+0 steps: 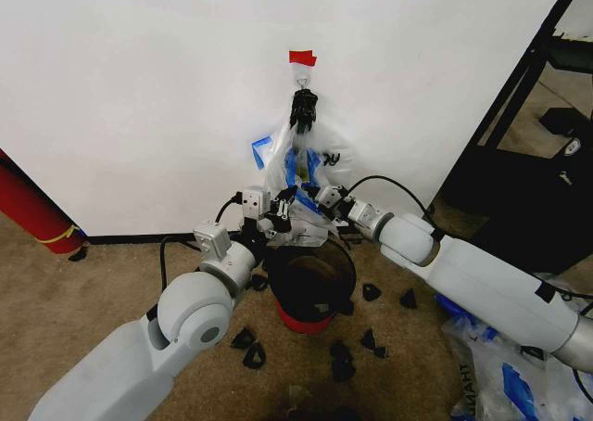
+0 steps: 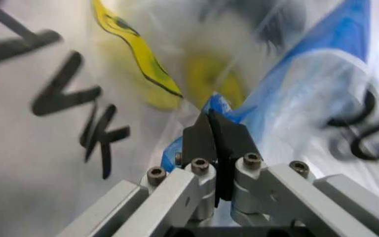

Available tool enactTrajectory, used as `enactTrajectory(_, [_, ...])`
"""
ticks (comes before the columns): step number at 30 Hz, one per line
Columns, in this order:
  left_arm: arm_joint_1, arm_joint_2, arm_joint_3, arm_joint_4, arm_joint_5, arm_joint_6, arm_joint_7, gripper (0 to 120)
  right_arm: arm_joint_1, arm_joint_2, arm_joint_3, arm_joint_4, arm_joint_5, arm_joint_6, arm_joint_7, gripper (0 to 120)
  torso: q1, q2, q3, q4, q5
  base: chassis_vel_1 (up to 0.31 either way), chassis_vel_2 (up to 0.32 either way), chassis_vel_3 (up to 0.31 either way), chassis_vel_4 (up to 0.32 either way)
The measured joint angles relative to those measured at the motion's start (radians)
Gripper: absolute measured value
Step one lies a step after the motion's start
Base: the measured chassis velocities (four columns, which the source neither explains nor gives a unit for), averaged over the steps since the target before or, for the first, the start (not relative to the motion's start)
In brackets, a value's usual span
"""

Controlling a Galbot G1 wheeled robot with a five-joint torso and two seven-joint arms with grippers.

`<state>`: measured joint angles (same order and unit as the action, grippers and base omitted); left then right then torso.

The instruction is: Pick up the garbage bag from the wall and place it over the trash bin.

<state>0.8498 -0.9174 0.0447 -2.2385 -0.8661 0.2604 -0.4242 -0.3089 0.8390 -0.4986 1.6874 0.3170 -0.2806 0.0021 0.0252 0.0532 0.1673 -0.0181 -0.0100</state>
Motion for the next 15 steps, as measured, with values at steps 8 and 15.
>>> enactTrajectory(8, [0.013,0.009,-0.011,-0.008,-0.001,-0.001,0.000,0,-0.047,-0.008,0.068,0.033,0.032,-0.011,0.025,0,0.000,0.000,0.000,0.0001,0.0000,0.000,0.000,0.000,0.000])
enactTrajectory(15, [0.024,0.010,-0.019,-0.008,0.002,-0.002,0.000,0,-0.182,-0.044,0.209,0.127,0.122,0.077,-0.004,0,0.000,0.000,0.000,0.0000,0.0000,0.000,0.000,0.000,0.000])
